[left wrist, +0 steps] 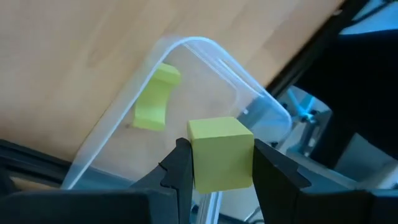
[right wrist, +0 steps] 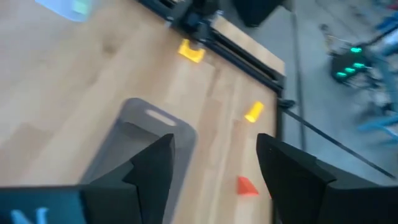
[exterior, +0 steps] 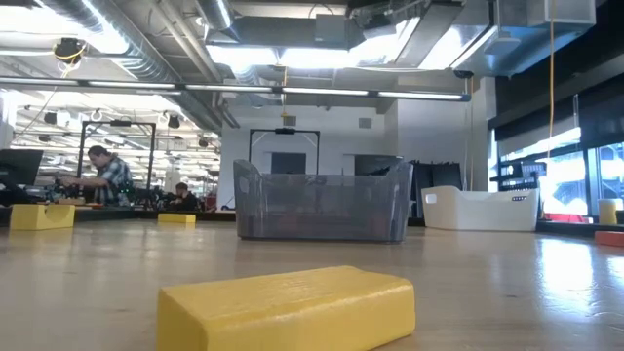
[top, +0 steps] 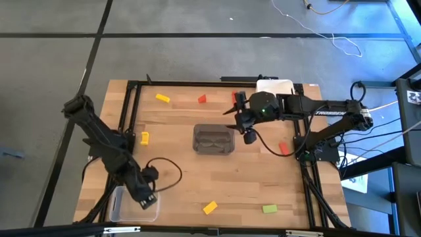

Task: Sort & place blocks by color
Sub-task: Put the top green block into the transparent bin, then put the middle left yellow block into the black bin

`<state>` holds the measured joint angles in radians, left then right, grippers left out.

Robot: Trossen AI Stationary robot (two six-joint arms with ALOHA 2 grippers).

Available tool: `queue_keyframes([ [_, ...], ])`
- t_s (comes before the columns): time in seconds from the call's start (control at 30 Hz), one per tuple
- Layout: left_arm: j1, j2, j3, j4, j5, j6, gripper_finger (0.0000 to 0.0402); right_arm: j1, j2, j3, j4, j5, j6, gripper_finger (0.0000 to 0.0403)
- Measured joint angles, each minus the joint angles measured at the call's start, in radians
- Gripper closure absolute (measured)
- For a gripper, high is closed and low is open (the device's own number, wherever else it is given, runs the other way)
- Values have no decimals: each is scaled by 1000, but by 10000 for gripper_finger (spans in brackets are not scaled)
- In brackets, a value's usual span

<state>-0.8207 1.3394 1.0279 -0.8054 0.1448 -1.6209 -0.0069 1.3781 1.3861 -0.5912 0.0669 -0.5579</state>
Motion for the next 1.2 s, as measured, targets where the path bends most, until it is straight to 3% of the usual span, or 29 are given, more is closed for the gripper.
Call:
queue_keyframes([
  [0.33, -40, 135, 0, 38, -5, -52, 281, -118, 0, 0, -63, -462, -3, 173],
  [0.43, -40, 159, 0, 63, 2, -52, 281, -143, 0, 0, -79, -548, 5, 173],
  [0.63, -35, 180, 0, 68, -3, -55, 280, -150, 0, 0, -88, -565, 3, 173],
  [0.87, -34, 180, 0, 68, -6, -79, 226, -150, 0, 0, -90, -565, 5, 173],
  [1.2, -19, 180, 0, 65, -49, -97, 217, -150, 0, 0, -96, -540, 7, 173],
])
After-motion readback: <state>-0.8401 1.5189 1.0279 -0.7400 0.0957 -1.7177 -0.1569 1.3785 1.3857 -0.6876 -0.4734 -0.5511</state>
